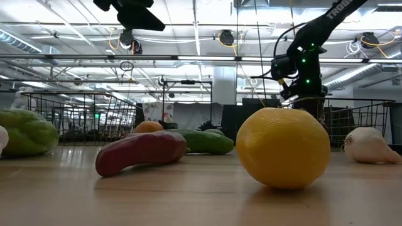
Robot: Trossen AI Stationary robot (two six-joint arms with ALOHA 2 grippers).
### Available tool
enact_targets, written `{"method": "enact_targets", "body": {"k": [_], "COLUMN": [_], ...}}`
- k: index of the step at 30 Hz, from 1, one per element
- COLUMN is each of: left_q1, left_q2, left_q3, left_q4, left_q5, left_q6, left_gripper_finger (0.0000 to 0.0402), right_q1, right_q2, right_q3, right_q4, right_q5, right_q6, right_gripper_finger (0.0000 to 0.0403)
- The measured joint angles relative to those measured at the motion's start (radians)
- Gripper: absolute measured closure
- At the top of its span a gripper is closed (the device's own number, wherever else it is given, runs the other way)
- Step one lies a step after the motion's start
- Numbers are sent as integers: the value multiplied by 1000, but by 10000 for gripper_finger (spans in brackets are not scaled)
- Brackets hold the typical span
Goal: Sort produce into baskets
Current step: Put the left red apple into the right wire basket
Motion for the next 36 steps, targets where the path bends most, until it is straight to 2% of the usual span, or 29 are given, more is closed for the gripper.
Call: {"method": "enact_targets", "body": {"k": [7,20,25,31,36], "left_q1": [0,0,0,0,0], "left_q2": [0,0,0,0,0], "left_q3": [0,0,0,0,0], "left_q4": [-7,-7,-7,-7,-7], "left_q5": [0,0,0,0,0], "left_q6": [-1,-1,-1,0,-1], "left_gripper_finger": [41,41,41,41,41], "right_q1": [-1,-6,-5,-6,-7], "right_q2": [0,0,0,2,2], "right_q3": [0,0,0,-16,-51], "right_q4": [28,65,19,-1,63], "right_q5": [49,49,11,20,59], "right_q6": [-3,-18,-33,-41,-52], "right_gripper_finger": [344,344,344,344,344]}}
